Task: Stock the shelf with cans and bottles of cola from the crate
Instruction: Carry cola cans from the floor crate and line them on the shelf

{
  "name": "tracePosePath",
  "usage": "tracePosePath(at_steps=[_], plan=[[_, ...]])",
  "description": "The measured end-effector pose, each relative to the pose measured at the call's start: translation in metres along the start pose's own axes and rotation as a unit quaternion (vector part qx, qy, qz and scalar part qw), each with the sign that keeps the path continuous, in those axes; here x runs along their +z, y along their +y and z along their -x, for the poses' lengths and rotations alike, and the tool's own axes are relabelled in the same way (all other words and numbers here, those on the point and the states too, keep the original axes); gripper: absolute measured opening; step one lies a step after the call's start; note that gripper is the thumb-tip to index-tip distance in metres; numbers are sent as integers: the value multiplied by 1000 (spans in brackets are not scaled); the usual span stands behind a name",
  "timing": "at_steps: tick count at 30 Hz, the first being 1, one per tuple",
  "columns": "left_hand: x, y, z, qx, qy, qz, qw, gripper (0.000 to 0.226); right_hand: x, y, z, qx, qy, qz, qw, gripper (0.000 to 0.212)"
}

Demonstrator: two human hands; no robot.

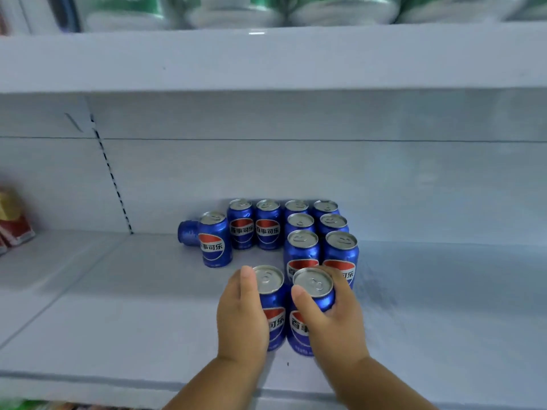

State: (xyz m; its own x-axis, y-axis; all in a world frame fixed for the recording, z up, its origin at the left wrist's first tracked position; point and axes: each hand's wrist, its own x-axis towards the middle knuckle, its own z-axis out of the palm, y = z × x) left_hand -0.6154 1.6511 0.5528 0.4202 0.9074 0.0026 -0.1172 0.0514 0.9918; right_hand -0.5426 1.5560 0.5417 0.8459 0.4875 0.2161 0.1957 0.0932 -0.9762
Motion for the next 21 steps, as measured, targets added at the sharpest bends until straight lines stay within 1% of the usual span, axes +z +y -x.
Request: tracePosePath(at_steps=[3,6,11,13,16,21], plan=[[2,-3,-2,13,15,-12,1000,44,1,3,-2,-26,16,26,999,42],[4,-1,-1,22,37,-21,999,38,3,7,-4,-49,24,36,998,50],[4,-1,2,40,49,-17,998,35,2,12,-3,-58,8,29,998,45],[5,-2,2,37,50,-14,998,34,1,13,-4,-58,-4,23,998,42],[6,-2,4,26,48,5,998,34,0,10,-5,-58,-18,15,998,44],[10,1,8,14,65,21,998,34,-2,9,-4,-73,-15,17,997,39]])
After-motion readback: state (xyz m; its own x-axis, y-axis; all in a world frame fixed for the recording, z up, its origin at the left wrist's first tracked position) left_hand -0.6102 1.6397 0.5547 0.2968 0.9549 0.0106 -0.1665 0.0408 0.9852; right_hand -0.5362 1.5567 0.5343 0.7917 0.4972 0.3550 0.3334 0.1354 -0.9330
